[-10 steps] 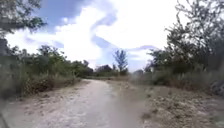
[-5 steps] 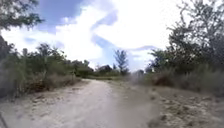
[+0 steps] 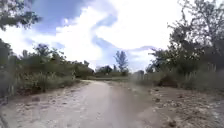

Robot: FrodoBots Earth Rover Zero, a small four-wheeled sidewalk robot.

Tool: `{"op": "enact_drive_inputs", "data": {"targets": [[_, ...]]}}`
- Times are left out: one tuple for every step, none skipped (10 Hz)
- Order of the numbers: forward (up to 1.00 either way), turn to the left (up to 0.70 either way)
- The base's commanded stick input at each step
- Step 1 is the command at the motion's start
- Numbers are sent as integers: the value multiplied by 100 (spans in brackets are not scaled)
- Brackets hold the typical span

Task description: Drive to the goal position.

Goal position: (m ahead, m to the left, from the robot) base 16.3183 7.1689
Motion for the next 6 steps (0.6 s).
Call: {"op": "enact_drive_inputs", "data": {"targets": [[45, 0], [45, 0], [45, 0], [45, 0], [45, 0], [45, 0]]}}
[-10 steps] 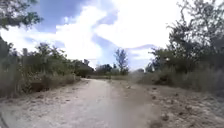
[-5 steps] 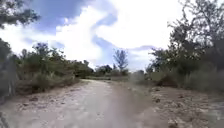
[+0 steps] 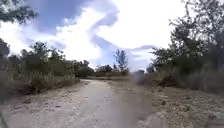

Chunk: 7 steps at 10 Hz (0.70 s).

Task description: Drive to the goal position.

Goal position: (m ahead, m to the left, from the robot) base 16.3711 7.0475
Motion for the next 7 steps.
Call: {"op": "enact_drive_inputs", "data": {"targets": [[45, 0], [45, 0], [45, 0], [45, 0], [45, 0], [45, 0], [45, 27]]}}
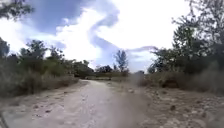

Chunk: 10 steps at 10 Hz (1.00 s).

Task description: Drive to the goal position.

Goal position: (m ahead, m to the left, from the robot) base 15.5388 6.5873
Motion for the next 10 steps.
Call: {"op": "enact_drive_inputs", "data": {"targets": [[45, 27], [45, 19], [45, 0], [45, 0], [45, 0], [45, 0], [45, 5], [45, 27], [45, 27], [45, 27]]}}
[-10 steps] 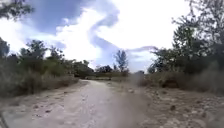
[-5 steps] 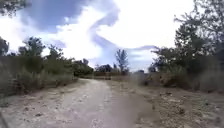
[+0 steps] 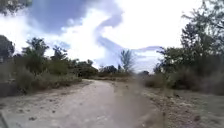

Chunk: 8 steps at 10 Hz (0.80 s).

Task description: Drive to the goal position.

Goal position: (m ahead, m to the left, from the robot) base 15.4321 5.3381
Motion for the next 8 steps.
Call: {"op": "enact_drive_inputs", "data": {"targets": [[45, 27], [45, 0], [45, 0], [45, 0], [45, 0], [45, 0], [45, 0], [45, 0]]}}
